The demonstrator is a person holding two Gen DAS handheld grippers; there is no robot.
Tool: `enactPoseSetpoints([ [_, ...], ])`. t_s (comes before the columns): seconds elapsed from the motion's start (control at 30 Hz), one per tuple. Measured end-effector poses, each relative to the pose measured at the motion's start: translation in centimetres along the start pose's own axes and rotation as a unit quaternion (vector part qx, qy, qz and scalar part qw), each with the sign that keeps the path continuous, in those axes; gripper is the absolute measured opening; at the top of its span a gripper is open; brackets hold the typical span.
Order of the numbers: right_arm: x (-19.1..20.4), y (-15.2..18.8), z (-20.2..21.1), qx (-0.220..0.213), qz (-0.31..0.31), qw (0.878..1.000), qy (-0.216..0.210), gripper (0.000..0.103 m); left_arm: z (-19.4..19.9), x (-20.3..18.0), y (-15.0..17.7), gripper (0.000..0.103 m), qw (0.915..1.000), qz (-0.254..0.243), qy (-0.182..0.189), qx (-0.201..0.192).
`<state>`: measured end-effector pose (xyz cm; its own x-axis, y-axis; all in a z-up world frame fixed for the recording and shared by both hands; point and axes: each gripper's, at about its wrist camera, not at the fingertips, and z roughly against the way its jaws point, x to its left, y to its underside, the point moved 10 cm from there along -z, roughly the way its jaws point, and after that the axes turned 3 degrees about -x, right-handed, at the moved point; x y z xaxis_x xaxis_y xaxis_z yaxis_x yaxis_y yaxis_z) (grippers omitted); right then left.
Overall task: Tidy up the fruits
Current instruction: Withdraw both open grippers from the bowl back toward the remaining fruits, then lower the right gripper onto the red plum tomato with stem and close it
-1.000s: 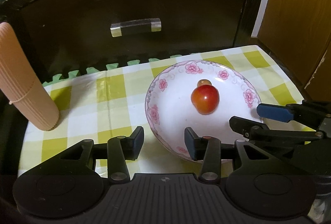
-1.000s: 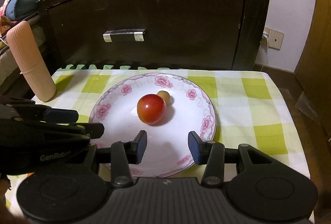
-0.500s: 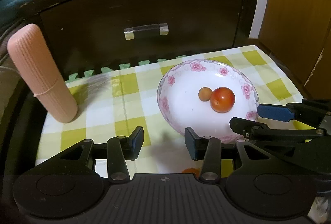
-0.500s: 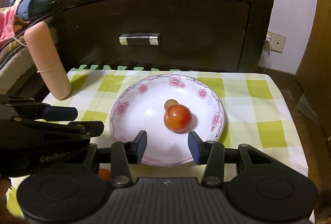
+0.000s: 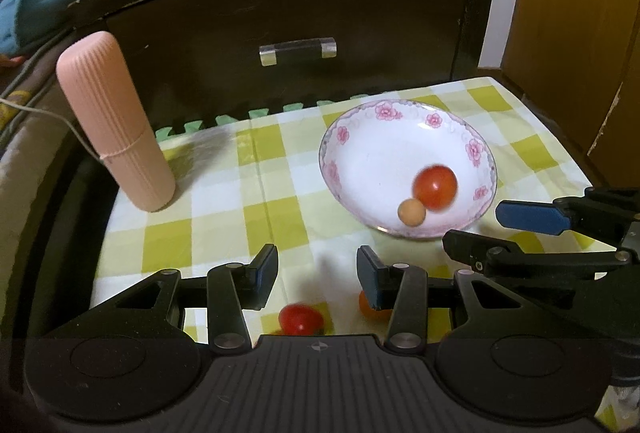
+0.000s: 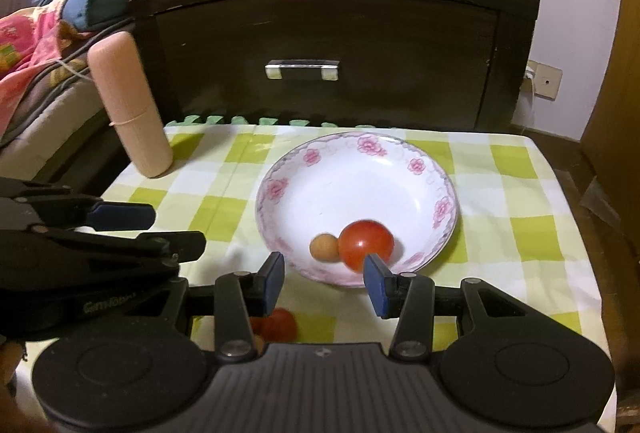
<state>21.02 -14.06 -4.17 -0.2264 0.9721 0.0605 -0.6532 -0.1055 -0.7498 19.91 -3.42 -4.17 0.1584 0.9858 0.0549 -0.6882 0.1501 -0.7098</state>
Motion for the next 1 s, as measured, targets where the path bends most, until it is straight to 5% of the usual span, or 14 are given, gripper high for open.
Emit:
enactPoseSetpoints([
  [1.0,6.1,6.6,3.5,0.055,0.009,0.997,-0.05,0.042,4.8,2.5,7.6,0.053,0.9984,-0.003,0.001,0.056],
])
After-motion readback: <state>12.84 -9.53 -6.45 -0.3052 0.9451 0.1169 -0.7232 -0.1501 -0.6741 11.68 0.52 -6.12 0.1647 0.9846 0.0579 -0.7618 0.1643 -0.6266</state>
